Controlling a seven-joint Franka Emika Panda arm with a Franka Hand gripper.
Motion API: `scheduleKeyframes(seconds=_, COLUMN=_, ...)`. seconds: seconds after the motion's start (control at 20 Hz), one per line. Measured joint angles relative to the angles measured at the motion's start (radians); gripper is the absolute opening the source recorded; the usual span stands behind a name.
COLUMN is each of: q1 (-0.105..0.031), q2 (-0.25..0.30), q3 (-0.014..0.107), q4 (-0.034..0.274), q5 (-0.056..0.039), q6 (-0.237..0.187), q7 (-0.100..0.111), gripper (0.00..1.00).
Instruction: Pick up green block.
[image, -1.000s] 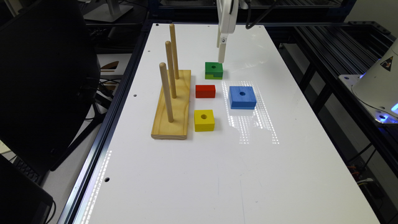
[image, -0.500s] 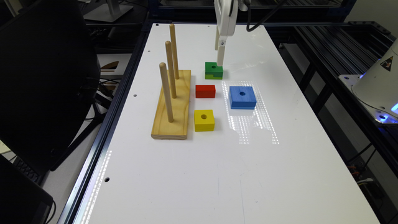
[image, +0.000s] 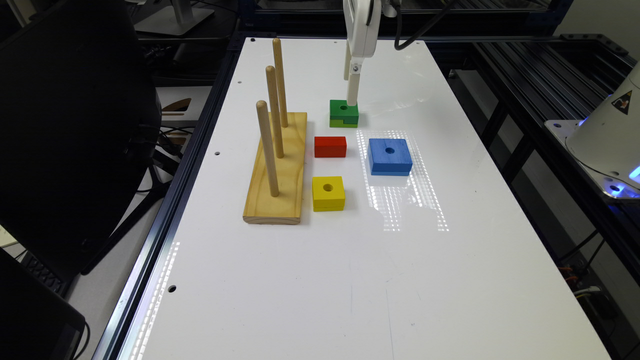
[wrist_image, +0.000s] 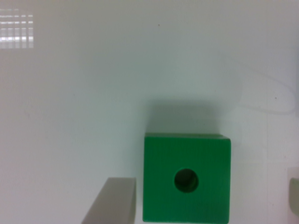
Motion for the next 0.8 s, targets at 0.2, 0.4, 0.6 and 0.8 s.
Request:
scheduleKeyframes(seconds=0.2, q1=-0.005, q2=0.011, q3=0.000, q4=0.013, q5=0.0000, q6=0.000, q7=-0.001, gripper=1.00)
scheduleKeyframes(seconds=0.4, q1=-0.009, q2=0.023, q3=-0.001, q4=0.025, q5=-0.0002, q6=0.000, q7=-0.002, gripper=1.00)
scheduleKeyframes(seconds=0.6, q1=-0.011, q2=0.029, q3=-0.001, q4=0.029, q5=-0.0003, q6=0.000, q7=-0.002, gripper=1.00)
scheduleKeyframes(seconds=0.8, q1=-0.011, q2=0.068, q3=-0.001, q4=0.030, q5=-0.0003, q6=0.025, q7=-0.002, gripper=1.00)
